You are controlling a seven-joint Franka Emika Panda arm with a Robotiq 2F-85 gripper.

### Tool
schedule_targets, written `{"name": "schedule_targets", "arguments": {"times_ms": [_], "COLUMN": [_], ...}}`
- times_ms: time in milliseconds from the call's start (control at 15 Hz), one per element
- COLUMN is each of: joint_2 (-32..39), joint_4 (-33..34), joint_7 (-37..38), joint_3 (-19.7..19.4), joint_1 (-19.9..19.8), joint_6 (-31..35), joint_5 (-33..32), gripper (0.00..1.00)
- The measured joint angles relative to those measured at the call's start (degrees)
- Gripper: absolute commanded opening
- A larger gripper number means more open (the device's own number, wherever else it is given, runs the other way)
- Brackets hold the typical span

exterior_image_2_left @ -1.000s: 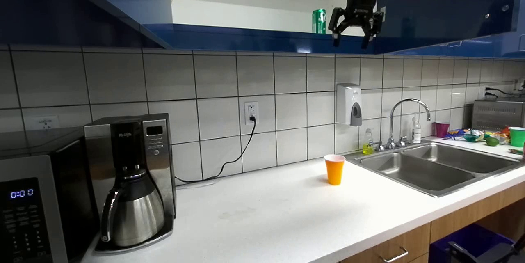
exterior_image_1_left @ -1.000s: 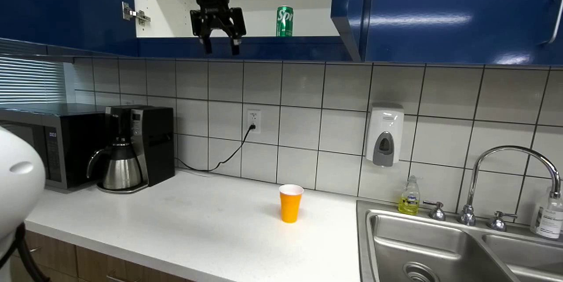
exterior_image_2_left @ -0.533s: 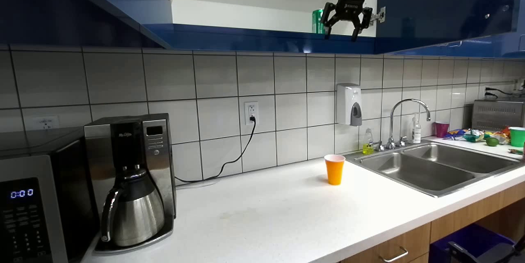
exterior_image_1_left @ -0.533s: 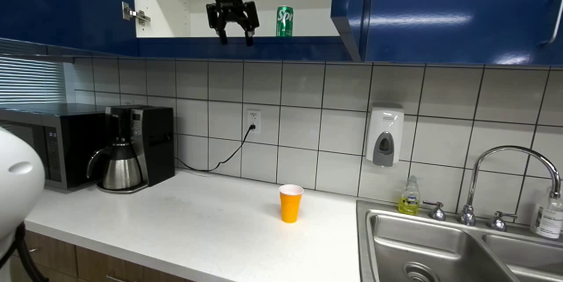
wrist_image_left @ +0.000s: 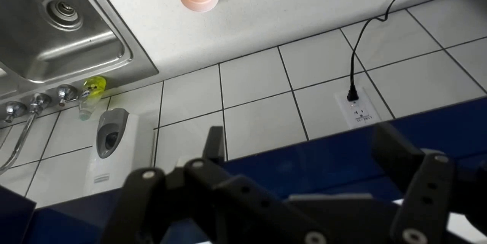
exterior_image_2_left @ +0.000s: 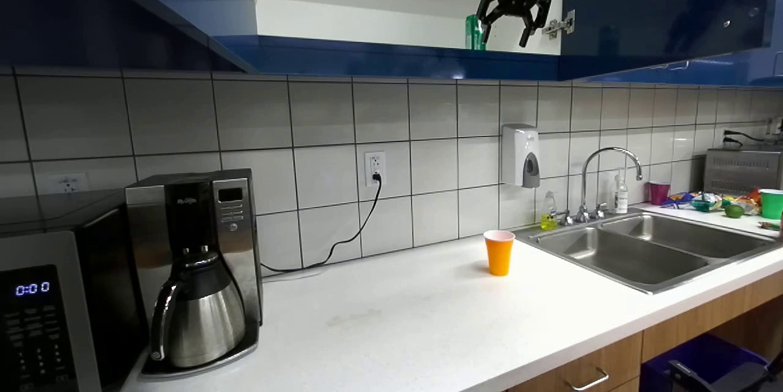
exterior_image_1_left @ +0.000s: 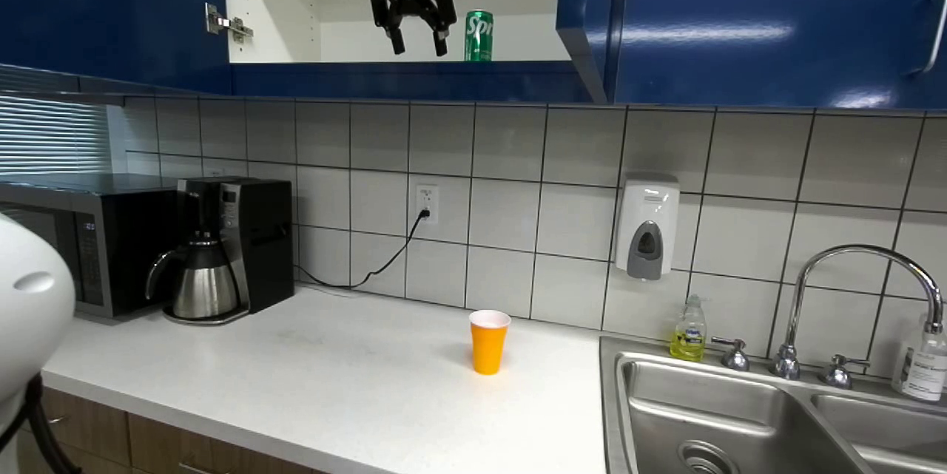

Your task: Remove the can from the cabinet

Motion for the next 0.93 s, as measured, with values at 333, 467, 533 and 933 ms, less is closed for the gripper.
{"name": "schedule_targets", "arguments": {"times_ms": [333,467,533,933], "joint_2": [3.3,5.0,6.0,12.0], "joint_4": [5.1,7.4,8.6,15.8], "joint_7": [0.0,0.0,0.1,0.6], "joint_3": [-0.6,-0.8,-0.9,-1.1], "joint_1": [0.0,0.0,0.0,0.0], "joint_6": [0.5,1.2,1.6,4.3], "joint_5": [0.0,0.1,0.2,0.2], "gripper": [1.0,1.0,1.0,1.0]}}
